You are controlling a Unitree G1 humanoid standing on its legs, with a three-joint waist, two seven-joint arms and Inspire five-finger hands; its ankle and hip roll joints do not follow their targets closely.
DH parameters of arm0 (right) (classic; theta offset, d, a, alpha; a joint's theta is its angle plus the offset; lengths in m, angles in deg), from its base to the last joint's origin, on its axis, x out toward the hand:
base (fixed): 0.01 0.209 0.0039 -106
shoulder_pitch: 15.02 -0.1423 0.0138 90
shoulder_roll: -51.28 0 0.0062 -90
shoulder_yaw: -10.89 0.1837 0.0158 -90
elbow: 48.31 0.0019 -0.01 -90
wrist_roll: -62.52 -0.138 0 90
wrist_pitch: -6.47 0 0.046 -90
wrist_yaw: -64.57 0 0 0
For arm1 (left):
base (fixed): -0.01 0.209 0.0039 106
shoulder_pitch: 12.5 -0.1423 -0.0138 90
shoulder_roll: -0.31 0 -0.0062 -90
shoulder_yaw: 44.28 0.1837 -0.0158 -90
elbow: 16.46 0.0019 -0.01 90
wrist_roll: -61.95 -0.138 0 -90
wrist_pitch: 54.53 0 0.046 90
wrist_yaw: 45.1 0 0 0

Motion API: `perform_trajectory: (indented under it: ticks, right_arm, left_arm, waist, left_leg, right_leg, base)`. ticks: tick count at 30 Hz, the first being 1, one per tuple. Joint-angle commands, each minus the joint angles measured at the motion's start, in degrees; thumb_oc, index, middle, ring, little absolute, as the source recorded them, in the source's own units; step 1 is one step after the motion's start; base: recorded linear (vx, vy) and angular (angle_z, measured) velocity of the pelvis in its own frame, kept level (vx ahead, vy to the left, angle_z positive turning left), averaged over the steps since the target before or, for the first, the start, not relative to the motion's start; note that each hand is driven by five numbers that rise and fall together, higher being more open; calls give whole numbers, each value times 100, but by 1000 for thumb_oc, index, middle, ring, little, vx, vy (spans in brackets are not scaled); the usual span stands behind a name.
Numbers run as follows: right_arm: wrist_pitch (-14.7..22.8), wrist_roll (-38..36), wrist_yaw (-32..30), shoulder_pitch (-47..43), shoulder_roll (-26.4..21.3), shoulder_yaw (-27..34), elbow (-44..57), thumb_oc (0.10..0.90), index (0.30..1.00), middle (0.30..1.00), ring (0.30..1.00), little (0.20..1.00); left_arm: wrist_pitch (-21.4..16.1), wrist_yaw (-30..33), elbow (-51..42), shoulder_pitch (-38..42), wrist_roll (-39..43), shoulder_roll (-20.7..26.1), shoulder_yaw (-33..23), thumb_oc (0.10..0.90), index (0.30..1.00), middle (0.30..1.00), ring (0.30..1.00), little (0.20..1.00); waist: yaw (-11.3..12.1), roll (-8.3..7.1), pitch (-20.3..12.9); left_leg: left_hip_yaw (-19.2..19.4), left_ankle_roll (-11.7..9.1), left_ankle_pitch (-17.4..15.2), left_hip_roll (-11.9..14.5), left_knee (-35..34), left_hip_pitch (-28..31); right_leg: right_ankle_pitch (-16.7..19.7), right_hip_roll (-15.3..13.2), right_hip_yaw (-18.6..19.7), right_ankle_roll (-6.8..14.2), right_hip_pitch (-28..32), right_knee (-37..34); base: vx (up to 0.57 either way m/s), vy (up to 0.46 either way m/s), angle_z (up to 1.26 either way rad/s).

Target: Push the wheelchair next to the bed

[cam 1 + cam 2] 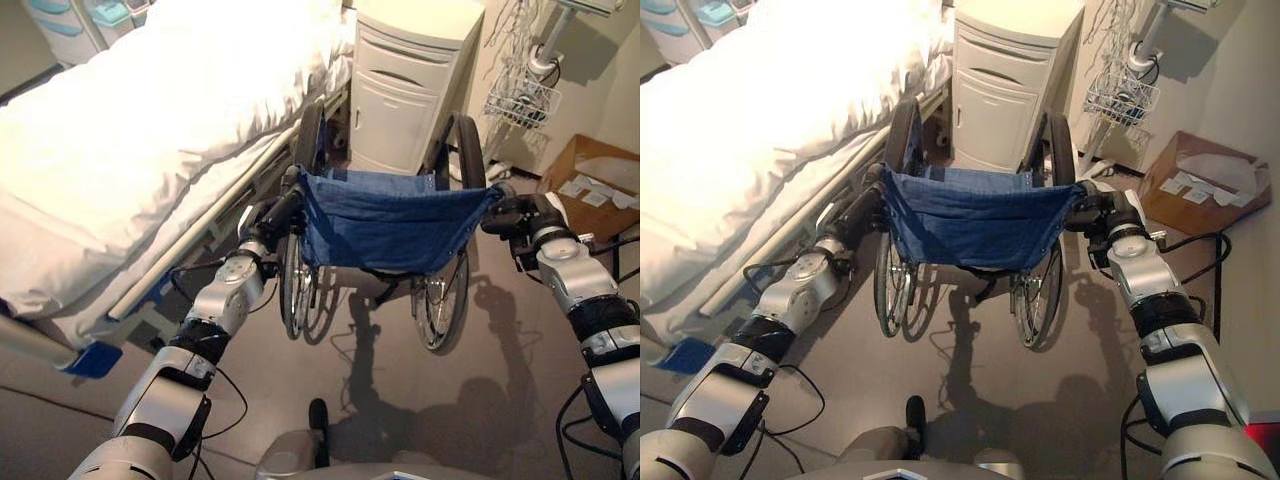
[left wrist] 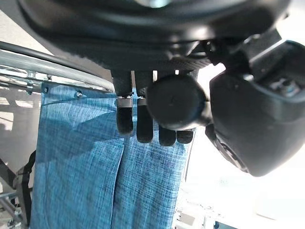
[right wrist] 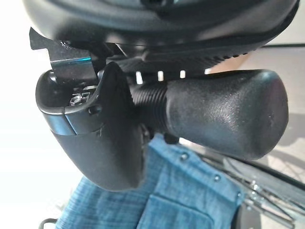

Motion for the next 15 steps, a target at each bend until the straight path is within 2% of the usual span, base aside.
perform_trajectory:
  ticks: [1, 3, 6, 7, 9, 11, 15]
  right_arm:
    - [1112, 103, 533, 70, 601, -385, 1203, 400, 300, 300, 300, 300]
    - [1111, 118, 537, 67, 608, -391, 1199, 400, 300, 300, 300, 300]
    - [1104, 95, 474, -20, 669, -414, 1124, 400, 300, 300, 300, 300]
    - [1052, 40, 431, -175, 694, -414, 1031, 400, 300, 300, 300, 300]
    - [1069, 36, 407, -246, 720, -410, 980, 400, 300, 300, 300, 300]
    - [1088, -52, 303, -268, 705, -423, 1014, 400, 300, 300, 300, 300]
    - [927, -372, 113, -321, 739, -430, 1074, 400, 300, 300, 300, 300]
  left_arm:
    - [-665, 500, 28, 255, -321, 242, -714, 400, 300, 300, 300, 300]
    - [-672, 509, 41, 203, -373, 202, -752, 400, 300, 300, 300, 300]
    - [-673, 532, 7, 114, -395, 199, -814, 400, 300, 300, 300, 300]
    - [-698, 532, -13, 79, -354, 215, -843, 400, 300, 300, 300, 300]
    - [-713, 542, -69, 43, -313, 238, -864, 400, 300, 300, 300, 300]
    - [-717, 627, -317, -134, -364, 264, -889, 400, 300, 300, 300, 300]
    - [-586, 670, -569, -256, -480, 279, -864, 400, 300, 300, 300, 300]
  waist:
    - [485, 123, -571]
    - [490, 180, -580]
    - [493, 254, -579]
    - [506, 279, -570]
    - [498, 276, -540]
    - [459, 237, -469]
    - [348, 174, -421]
  left_leg:
    - [-109, -439, -563, -17, 409, -77]
    - [-161, -393, -604, -52, 375, 41]
    - [-207, -373, -673, -51, 270, 303]
    - [-212, -403, -699, -37, 206, 444]
    - [-200, -431, -757, -23, 185, 541]
    - [-143, -492, -912, 9, 147, 709]
    - [-175, -500, -1069, -29, 67, 883]
  right_leg:
    - [1715, -270, 236, 203, -437, 1036]
    - [1843, -346, 247, 198, -608, 1515]
    - [1794, -441, 124, 149, -911, 1544]
    - [1611, -427, -46, 119, -1083, 1043]
    - [1567, -417, -191, 116, -1233, 607]
    - [1619, -358, -387, 180, -1538, -147]
    - [1794, -140, -387, 254, -1839, -723]
  base:
    - [185, 140, 1]
    - [155, 110, 3]
    - [172, 7, 5]
    - [140, -89, -12]
    - [109, -113, -28]
    - [84, -173, -40]
    - [88, -152, 18]
